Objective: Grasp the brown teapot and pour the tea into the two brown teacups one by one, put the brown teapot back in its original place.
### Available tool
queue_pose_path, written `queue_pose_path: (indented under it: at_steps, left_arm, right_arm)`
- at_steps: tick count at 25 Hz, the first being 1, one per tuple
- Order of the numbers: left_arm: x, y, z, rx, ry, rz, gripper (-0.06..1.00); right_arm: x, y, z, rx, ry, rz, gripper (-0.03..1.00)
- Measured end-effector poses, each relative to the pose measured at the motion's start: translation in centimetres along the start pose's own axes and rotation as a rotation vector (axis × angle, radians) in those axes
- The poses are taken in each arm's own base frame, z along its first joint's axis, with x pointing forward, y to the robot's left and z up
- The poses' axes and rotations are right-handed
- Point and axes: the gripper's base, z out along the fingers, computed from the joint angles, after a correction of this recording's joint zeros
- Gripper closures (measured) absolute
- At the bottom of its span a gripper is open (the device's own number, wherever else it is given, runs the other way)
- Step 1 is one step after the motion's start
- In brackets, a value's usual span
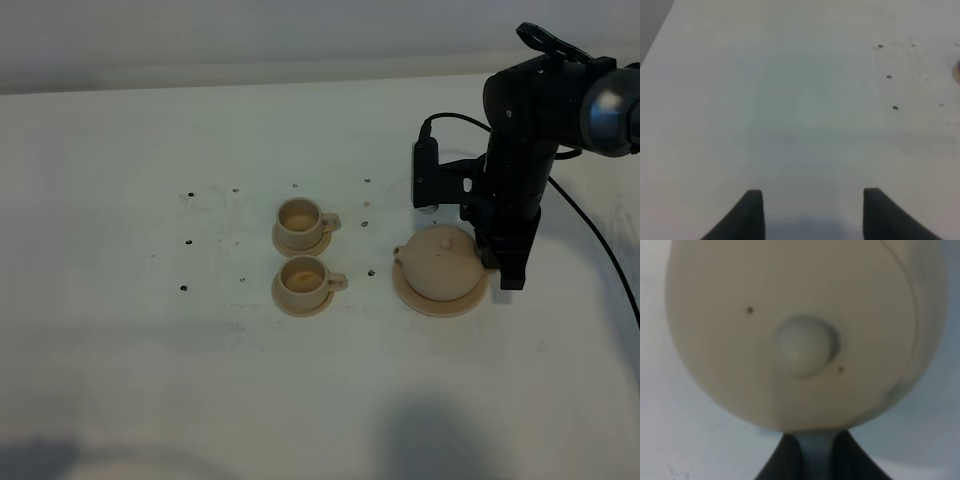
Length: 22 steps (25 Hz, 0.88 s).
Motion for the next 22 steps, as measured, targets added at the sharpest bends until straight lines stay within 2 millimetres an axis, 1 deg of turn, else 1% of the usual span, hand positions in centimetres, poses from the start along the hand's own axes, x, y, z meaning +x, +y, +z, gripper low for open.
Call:
queue_pose_path:
  at_steps: [6, 14, 22]
  left_arm:
    - [0.0, 0.0, 0.0, 0.000, 0.000, 0.000, 0.49]
    - [0.0, 0.0, 0.0, 0.000, 0.000, 0.000, 0.49]
    - [0.0, 0.0, 0.0, 0.000, 0.000, 0.000, 0.49]
  right_arm:
    - [0.0, 0.1, -0.2, -0.024, 0.006, 0.023, 0.84]
    - [-0.2, -0.4, -1.9, -0.042, 0.013, 0.072, 0.84]
    - [-0.2, -0.3, -1.9, -0.057, 0.023, 0.098, 0.85]
